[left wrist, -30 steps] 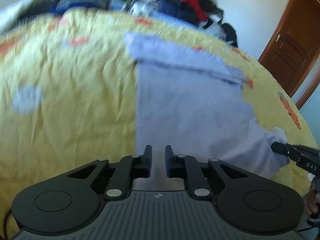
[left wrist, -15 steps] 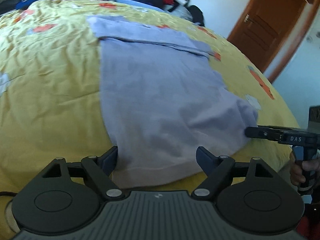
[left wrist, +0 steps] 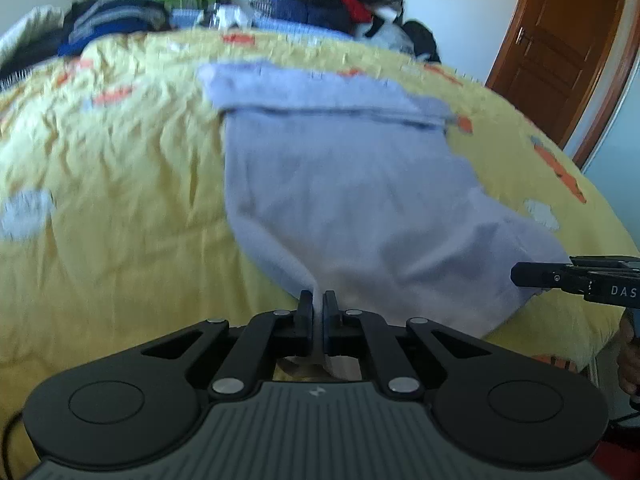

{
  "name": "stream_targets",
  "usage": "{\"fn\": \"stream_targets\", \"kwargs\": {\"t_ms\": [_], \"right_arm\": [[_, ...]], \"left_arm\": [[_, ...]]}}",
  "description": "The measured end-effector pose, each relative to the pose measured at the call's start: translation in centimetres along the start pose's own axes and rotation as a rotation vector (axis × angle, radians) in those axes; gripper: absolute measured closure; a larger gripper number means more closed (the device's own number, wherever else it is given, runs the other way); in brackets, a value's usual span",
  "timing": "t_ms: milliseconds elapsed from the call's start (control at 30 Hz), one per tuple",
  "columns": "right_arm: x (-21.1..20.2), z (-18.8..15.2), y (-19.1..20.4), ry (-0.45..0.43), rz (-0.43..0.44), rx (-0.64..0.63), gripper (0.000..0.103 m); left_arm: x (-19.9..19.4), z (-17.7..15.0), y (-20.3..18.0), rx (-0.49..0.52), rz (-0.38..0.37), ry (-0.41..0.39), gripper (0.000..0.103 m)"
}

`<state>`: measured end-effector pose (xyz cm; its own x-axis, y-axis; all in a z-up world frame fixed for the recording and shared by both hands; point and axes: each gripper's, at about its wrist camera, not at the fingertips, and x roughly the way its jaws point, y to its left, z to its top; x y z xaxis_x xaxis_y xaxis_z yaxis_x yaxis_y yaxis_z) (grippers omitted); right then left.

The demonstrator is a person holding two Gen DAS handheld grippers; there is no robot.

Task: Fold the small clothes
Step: 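Lift the held hem with both tools and carry it toward the collar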

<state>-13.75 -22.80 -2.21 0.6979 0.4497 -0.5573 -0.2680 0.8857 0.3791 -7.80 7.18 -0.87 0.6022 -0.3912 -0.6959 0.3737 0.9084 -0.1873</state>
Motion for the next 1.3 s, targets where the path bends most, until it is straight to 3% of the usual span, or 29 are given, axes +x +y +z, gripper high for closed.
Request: {"fn": "stream_targets", "kwargs": {"t_ms": [333,900,1300], "right_arm": [[-0.6,4.1,1.6,-0.158,-0.082,-0.092,0.088],[0.7,6.3,-0.2,-0.24,-0.143,-0.027,0.088],[1.0,6.2,-0.3,-0.249,-0.156,-0.015,0.088]], "left_arm": [[-0.1,4.2,-2.2,0.068,0.079,-0.104,0.099],[1.1,7.6,-3.0,0.137,0.178,-0.161,0.099],[1.6,7.8,-2.7,0.129,0.192,-0.16,0.099]]}}
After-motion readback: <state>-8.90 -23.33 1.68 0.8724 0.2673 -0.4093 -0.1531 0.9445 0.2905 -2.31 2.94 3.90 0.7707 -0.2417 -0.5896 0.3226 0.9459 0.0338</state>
